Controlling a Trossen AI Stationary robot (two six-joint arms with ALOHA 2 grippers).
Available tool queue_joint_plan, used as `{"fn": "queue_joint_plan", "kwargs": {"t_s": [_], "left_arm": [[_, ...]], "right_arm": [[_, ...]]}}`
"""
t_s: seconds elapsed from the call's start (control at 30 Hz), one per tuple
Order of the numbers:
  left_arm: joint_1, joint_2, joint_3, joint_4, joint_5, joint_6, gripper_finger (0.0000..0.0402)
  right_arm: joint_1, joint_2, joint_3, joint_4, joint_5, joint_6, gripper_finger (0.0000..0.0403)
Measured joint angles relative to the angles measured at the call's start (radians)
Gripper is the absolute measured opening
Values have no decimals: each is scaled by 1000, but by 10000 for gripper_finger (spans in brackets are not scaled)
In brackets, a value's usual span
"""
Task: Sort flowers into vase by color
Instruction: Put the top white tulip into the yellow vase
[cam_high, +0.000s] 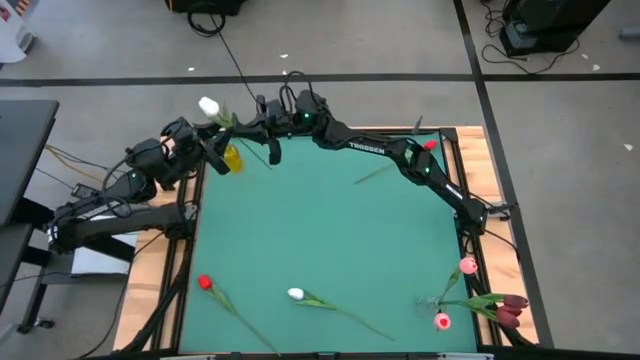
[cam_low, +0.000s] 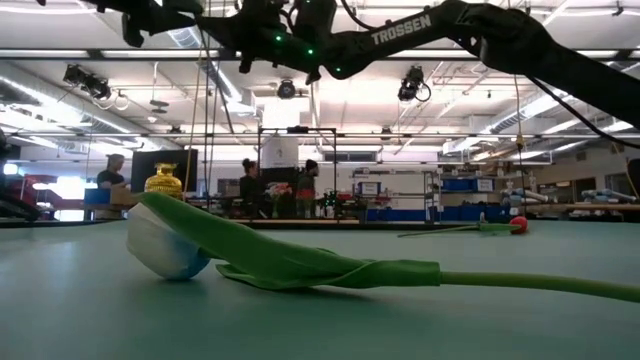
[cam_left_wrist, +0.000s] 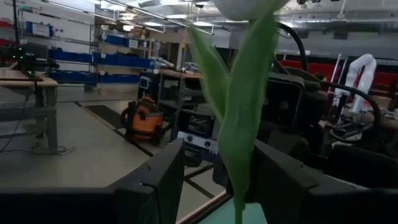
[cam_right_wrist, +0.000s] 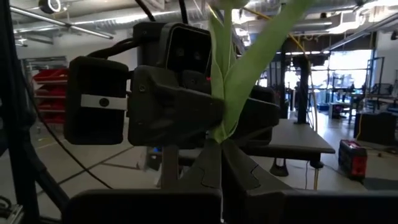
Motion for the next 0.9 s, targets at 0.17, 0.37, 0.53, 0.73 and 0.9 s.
{"fn": "queue_joint_plan", "kwargs": {"t_s": [0.17, 0.37, 0.53, 0.73, 0.9], "left_arm": [[35, 53, 0, 47, 3, -36, 167], [46, 49, 0, 48, 16, -20, 56], [51, 46, 0, 47, -40, 107, 14], [107, 48, 0, -18, -95, 111, 11], [224, 94, 0, -57, -85, 70, 10]], "right_arm": [[-6, 0, -1, -4, -11, -1, 2], [-25, 1, -1, -7, 0, 50, 17], [-47, 1, -1, -19, 44, 138, 73], [-84, 1, -1, -71, -20, 289, 135], [-128, 1, -1, -107, -108, 392, 139]]}}
